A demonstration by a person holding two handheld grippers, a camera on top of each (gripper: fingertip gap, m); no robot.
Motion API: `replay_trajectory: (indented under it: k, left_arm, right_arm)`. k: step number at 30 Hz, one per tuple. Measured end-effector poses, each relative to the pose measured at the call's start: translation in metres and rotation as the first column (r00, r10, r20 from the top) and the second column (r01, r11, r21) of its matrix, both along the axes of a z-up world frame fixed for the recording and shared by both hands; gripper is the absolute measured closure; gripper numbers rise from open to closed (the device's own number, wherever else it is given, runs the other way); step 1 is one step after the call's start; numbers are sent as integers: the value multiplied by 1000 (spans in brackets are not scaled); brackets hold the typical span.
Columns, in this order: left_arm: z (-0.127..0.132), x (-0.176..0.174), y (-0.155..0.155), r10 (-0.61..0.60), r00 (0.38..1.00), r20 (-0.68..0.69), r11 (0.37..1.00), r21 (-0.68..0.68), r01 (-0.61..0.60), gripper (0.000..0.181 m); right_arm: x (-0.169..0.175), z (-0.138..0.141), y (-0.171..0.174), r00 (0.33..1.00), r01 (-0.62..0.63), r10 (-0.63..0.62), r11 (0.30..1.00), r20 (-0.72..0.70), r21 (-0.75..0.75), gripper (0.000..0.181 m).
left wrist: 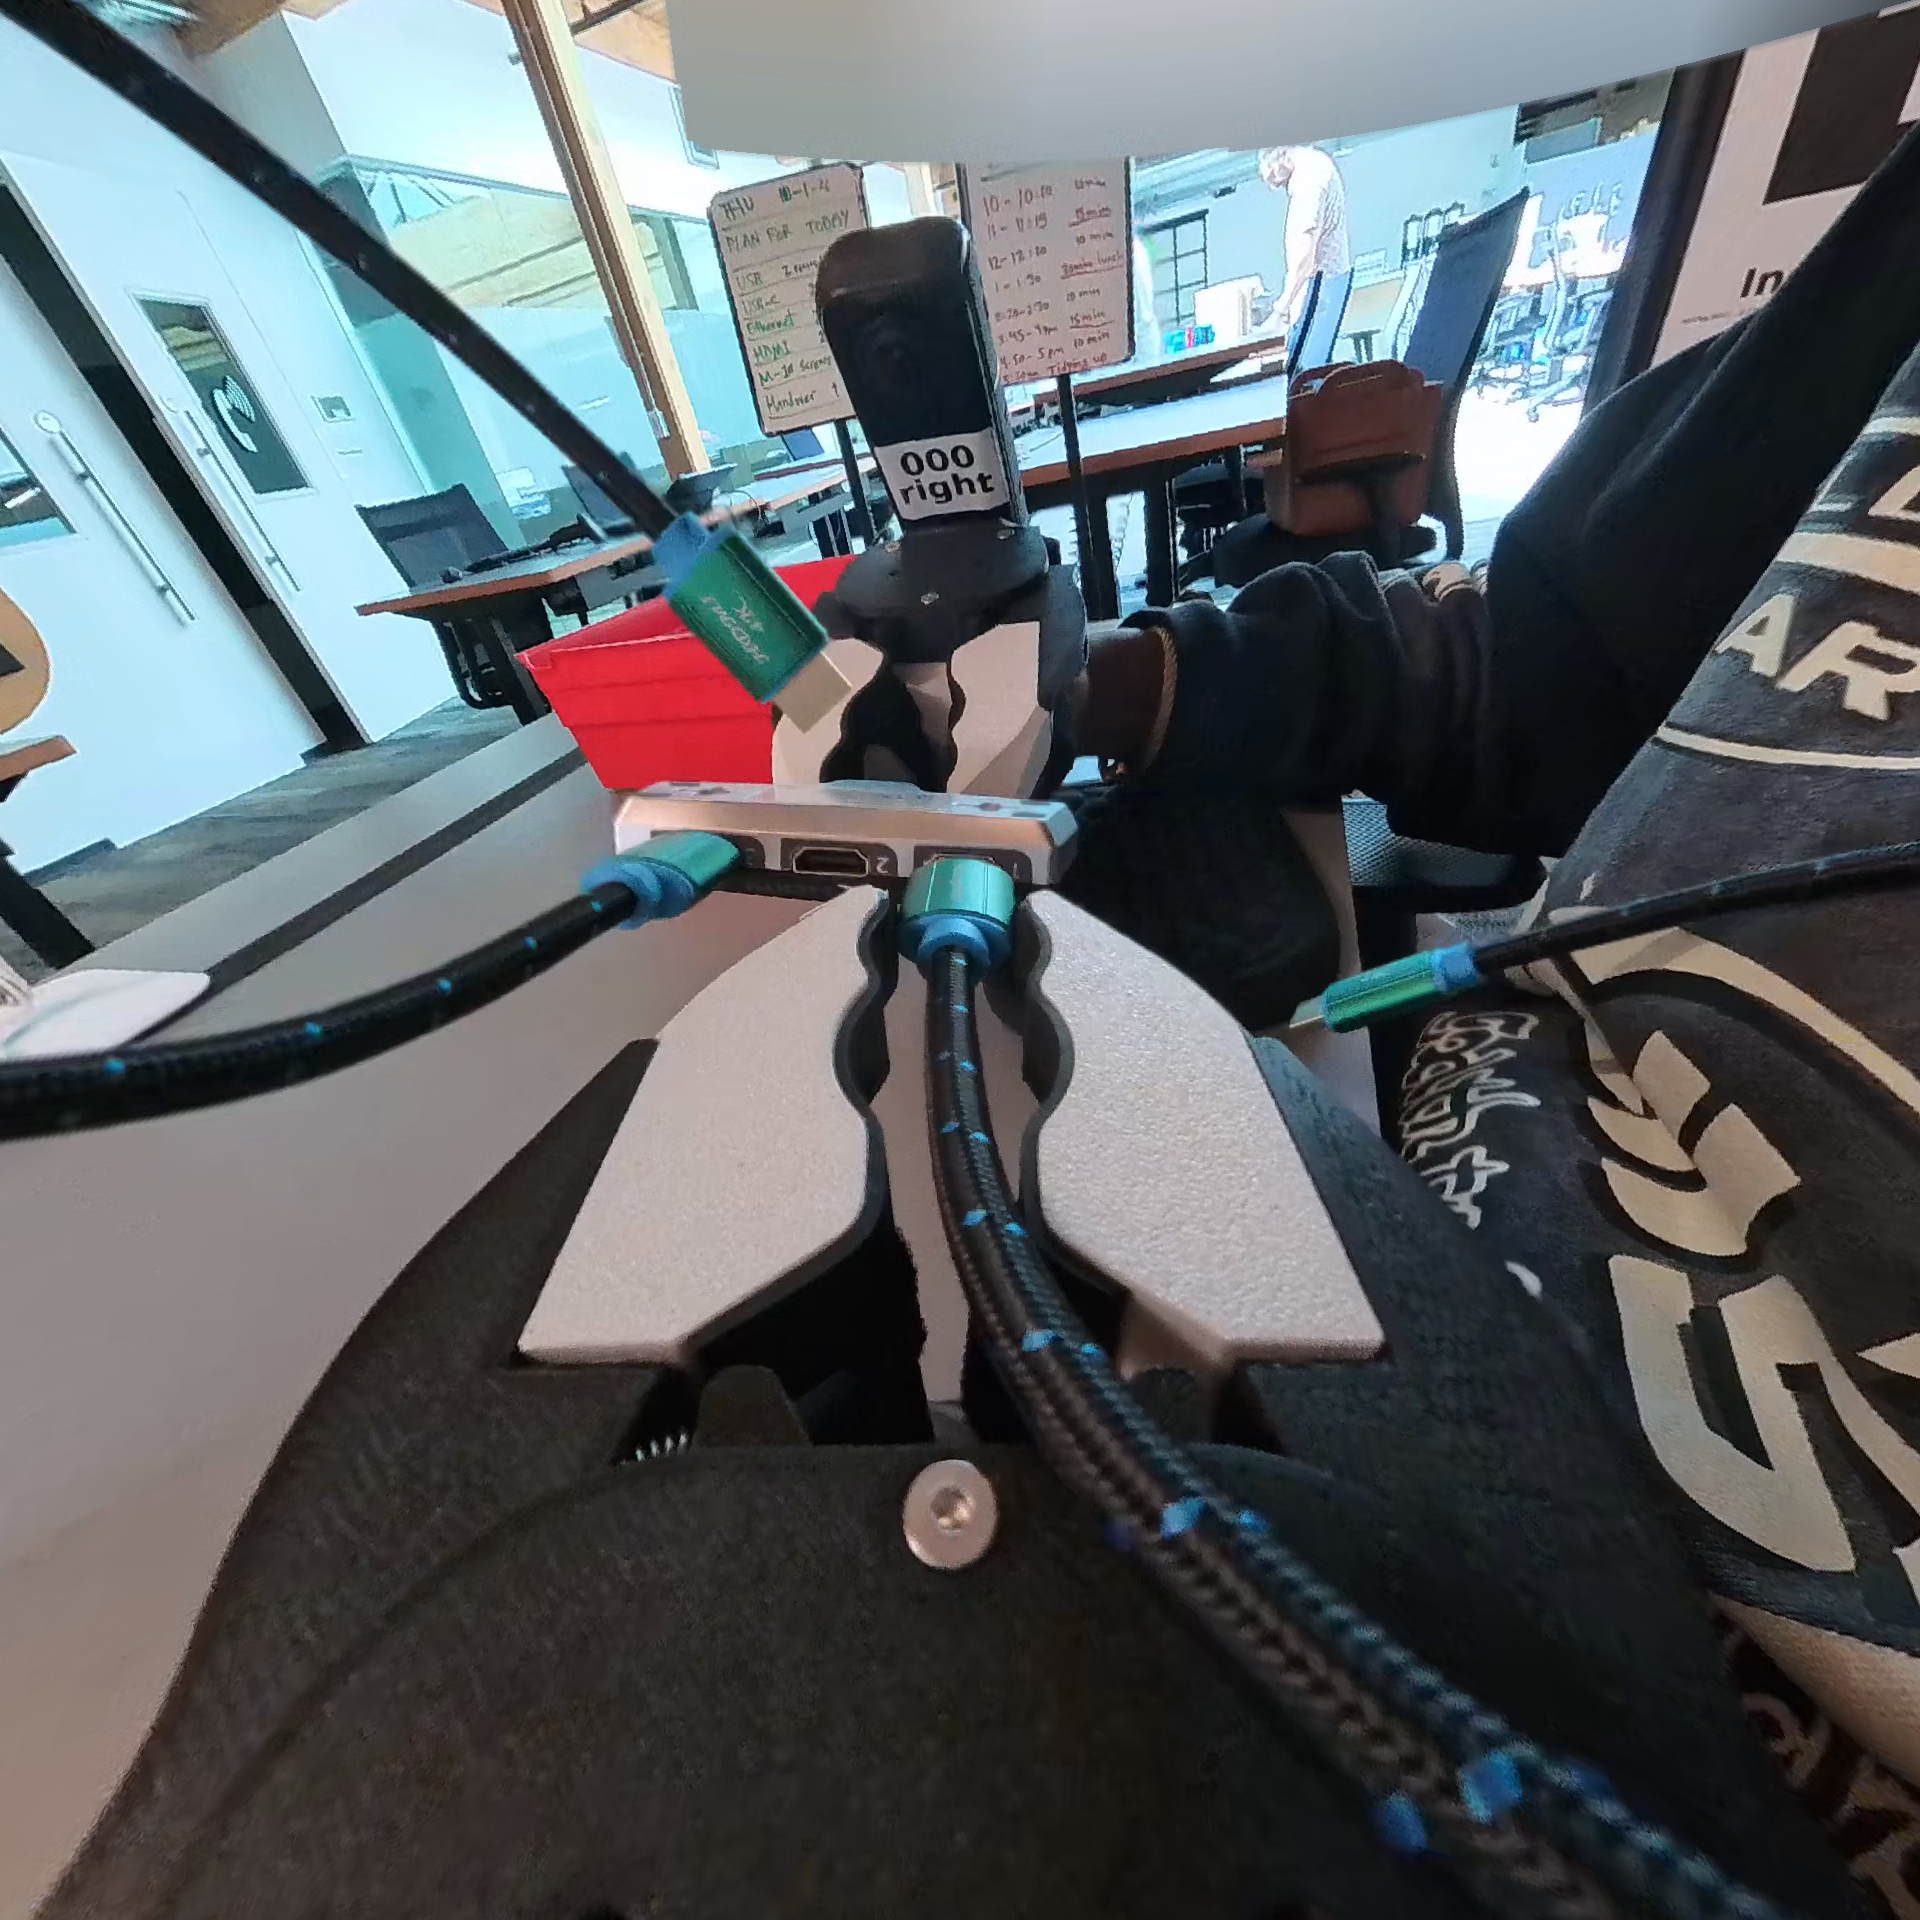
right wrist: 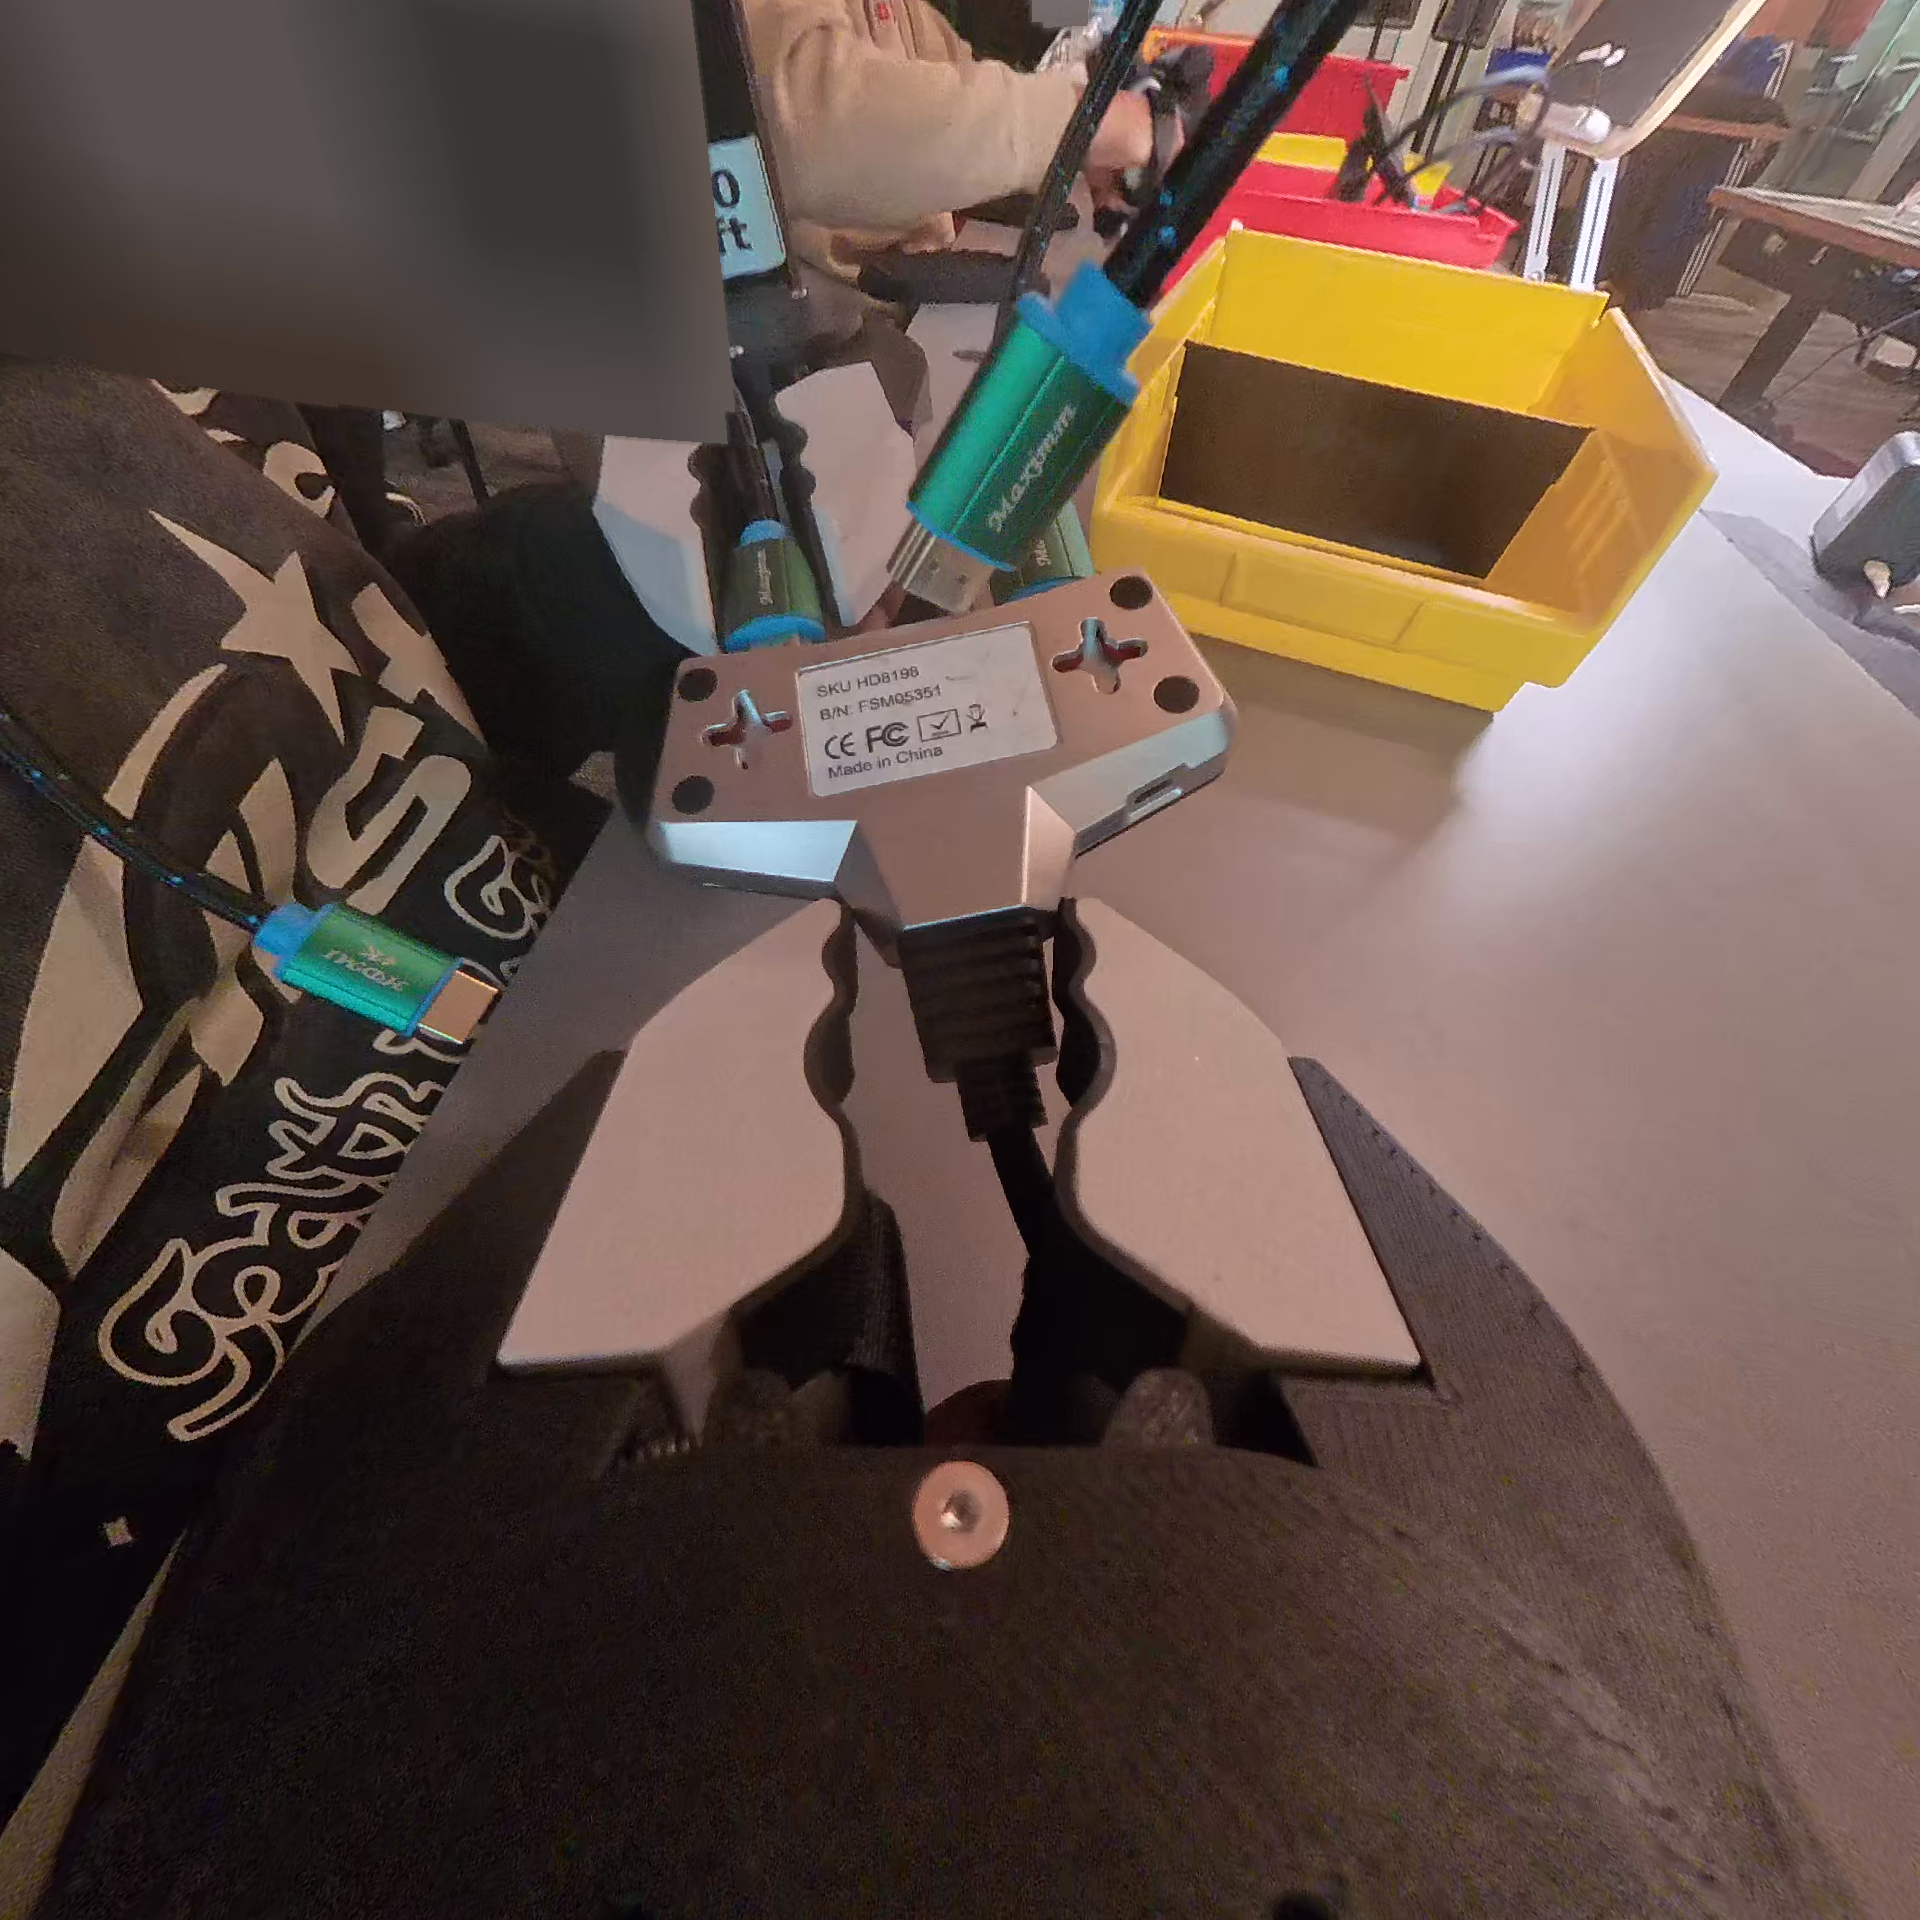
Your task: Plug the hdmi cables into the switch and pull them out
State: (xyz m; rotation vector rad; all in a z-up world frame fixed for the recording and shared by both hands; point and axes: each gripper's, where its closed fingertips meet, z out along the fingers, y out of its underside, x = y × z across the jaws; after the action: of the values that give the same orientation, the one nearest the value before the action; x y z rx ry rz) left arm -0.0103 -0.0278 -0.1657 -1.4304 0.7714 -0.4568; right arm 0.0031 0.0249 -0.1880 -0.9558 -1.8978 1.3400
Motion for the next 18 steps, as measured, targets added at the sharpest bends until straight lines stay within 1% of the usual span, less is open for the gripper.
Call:
replay_trajectory:
  k: [3, 5, 18]
  left_arm:
    - [-10, 2, 3, 13, 998, -68, 999, -44, -16, 160]
    - [-12, 3, 3, 13, 996, -89, 999, -42, -17, 160]
    - [-4, 4, 1, 4, 999, -37, 1000, -4, -5, 160]
  right_arm:
    - [1, -9, 2, 999, 7, -9, 998, 36, 56, 145]
    - [2, -9, 2, 999, 2, -4, 999, 35, 54, 145]
    - [-3, -3, -3, 1000, -6, 6, 1000, -7, 0, 145]
